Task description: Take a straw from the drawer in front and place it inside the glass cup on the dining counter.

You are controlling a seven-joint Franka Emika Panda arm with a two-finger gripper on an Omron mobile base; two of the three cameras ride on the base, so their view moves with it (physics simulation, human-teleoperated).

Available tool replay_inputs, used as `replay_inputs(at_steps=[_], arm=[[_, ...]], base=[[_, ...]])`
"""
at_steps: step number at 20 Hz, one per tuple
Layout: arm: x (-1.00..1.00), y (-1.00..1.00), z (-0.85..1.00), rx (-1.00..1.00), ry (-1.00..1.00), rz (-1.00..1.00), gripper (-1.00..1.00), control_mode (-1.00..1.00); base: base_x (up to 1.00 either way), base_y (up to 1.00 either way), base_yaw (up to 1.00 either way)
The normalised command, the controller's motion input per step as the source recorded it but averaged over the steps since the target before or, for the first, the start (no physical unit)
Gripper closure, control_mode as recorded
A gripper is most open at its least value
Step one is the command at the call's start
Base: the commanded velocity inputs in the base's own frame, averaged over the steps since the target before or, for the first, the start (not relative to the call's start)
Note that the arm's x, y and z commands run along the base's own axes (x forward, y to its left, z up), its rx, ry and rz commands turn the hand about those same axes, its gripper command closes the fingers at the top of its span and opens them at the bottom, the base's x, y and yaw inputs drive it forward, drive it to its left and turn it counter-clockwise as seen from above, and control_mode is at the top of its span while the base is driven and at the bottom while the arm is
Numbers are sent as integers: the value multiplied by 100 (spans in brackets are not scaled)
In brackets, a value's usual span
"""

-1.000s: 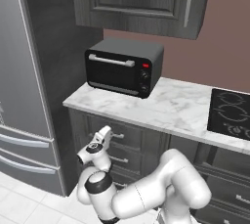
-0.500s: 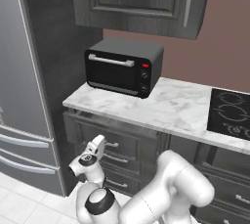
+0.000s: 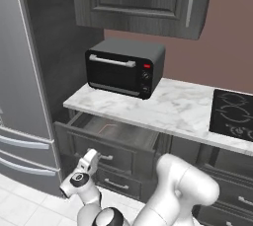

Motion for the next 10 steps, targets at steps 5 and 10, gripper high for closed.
replay_inputs(at_steps=[5, 10], arm=[[-51, 83, 3, -5, -4, 0, 100, -100], [-48, 81, 1, -2, -1, 0, 100, -100]], base=[[0, 0, 0], [0, 0, 0]])
